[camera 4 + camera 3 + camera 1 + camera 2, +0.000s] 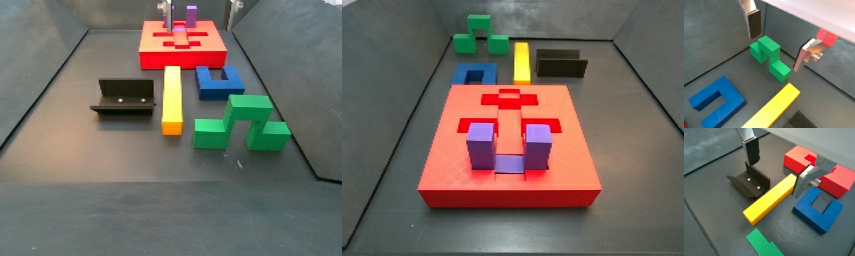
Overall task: Pick up the blue object. Move up. Place the blue object on the fixture. Regrasp the blue object. Move to above the board. Insert the blue object.
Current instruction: Pick up the blue object.
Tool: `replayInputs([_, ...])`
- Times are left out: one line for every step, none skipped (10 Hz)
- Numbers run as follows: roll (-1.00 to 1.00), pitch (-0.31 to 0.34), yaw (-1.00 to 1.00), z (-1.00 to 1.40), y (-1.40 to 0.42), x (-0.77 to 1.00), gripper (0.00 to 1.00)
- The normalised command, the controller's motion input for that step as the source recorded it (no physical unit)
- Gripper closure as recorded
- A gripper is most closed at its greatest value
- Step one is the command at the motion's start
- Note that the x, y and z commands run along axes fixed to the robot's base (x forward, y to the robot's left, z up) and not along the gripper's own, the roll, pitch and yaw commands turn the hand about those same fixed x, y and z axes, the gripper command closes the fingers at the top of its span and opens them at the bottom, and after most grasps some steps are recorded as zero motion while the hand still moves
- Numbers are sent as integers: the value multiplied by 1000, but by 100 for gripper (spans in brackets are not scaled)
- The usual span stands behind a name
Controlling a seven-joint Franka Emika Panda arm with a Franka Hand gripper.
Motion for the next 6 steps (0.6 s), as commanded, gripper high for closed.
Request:
replayInputs([-53, -76, 0, -217, -354, 0, 0])
replayInputs([0, -134, 49, -389, -886, 0, 0])
replayInputs([-7, -150, 89, -480, -934, 0, 0])
replayInputs([-59, -170, 57, -560, -797, 0, 0])
replayInputs([-93, -213, 9, -546, -686, -86, 0])
replayInputs([-116, -220, 40, -534, -637, -46, 0])
